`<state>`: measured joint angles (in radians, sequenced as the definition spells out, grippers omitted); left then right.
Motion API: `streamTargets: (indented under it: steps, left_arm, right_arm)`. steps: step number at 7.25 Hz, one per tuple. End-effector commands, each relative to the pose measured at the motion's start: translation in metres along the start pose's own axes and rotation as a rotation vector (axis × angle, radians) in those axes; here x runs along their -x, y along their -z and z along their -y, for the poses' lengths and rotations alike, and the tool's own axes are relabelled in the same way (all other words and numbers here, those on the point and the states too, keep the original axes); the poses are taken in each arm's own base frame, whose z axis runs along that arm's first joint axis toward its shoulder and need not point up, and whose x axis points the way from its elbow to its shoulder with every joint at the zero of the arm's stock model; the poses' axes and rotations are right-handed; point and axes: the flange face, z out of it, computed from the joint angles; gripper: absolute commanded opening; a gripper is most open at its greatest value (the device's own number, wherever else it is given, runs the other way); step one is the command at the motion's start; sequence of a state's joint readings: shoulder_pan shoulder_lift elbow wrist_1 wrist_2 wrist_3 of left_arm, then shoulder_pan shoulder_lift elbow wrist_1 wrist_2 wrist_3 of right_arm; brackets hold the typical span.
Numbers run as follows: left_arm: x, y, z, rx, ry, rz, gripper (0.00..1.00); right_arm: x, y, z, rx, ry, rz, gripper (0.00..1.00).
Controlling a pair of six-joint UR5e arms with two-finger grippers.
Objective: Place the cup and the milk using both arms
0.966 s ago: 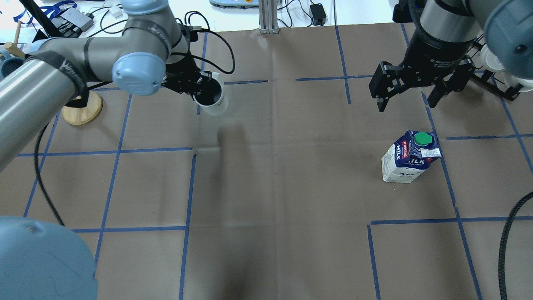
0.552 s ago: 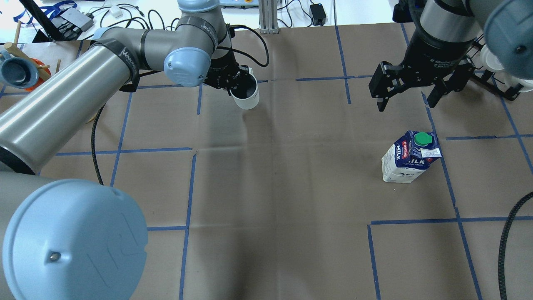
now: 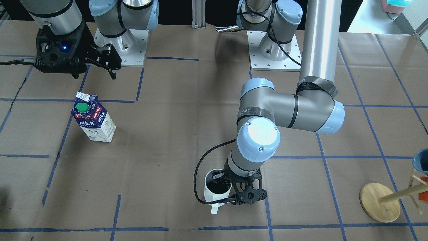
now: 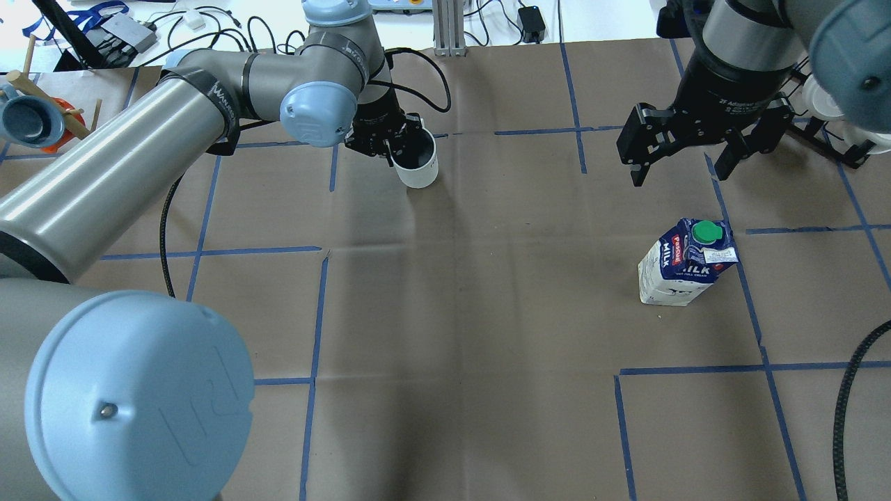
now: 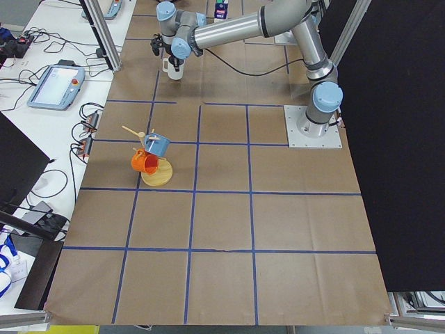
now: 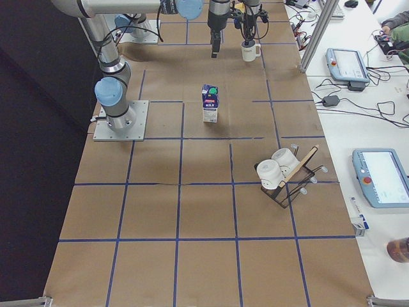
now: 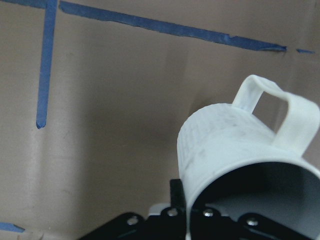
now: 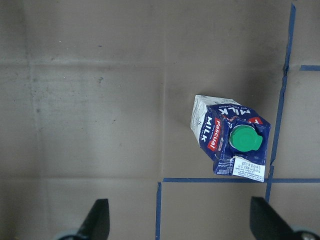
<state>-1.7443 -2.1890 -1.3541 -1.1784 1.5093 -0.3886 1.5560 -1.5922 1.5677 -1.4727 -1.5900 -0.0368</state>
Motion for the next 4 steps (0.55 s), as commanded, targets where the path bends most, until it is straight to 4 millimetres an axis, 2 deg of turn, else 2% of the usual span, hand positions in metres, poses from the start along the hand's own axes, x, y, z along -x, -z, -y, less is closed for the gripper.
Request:
streamTargets:
  steps: [1, 4]
  left_arm:
    - [-0.0015, -0.0086, -0.0006, 0.025, 0.044, 0.009, 0.0]
    - [-0.0061, -0.0119, -0.0058, 0.049, 0.078, 0.009, 0.0]
  right_arm:
    - [0.0006, 0.0002, 0.0, -0.002, 0.001, 0.001, 1.0]
    - [0.0006, 0.0002, 0.0, -0.002, 0.001, 0.001, 1.0]
